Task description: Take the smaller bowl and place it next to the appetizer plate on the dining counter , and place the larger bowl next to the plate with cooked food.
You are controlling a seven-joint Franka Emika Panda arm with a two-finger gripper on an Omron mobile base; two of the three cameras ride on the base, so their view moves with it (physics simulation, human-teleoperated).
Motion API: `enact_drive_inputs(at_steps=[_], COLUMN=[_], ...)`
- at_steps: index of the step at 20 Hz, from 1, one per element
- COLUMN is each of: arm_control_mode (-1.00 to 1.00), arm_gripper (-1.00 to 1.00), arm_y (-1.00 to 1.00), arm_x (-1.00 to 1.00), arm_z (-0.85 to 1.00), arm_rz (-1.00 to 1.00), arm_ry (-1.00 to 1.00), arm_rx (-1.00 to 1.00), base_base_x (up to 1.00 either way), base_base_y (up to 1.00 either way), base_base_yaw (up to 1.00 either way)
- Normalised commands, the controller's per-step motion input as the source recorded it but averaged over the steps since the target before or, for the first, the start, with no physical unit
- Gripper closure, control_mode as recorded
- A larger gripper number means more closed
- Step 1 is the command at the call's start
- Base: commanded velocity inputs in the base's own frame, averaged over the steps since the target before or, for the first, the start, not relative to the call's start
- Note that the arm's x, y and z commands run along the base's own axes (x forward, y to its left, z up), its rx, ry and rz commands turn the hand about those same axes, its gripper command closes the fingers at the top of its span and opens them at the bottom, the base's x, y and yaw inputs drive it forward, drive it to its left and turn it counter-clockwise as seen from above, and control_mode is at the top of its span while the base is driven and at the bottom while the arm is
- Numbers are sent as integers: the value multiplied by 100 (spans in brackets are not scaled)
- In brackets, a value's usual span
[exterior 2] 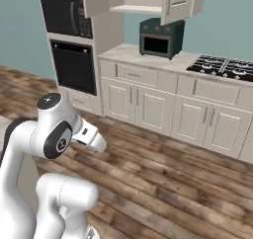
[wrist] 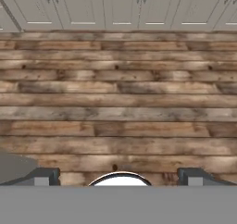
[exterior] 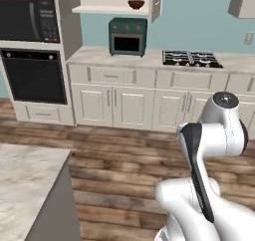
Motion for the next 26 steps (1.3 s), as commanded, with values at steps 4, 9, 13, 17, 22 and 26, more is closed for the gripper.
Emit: enact_drive_inputs(at_steps=[4,9,13,17,22,26], arm_control_mode=[100,100,100,100,100,100], arm_gripper=[-100,-100,-100,-100,-100,-100], arm_y=[0,0,0,0,0,0], arm_x=[0,0,0,0,0,0], arm_z=[0,0,0,0,0,0], arm_rz=[0,0,0,0,0,0], arm_ry=[0,0,0,0,0,0], arm_rx=[0,0,0,0,0,0], base_base_x=[100,100,100,100,100,100], base_base_y=[-37,-25,-10,4,21,43], base_base_yaw=[22,16,12,2,0,-2])
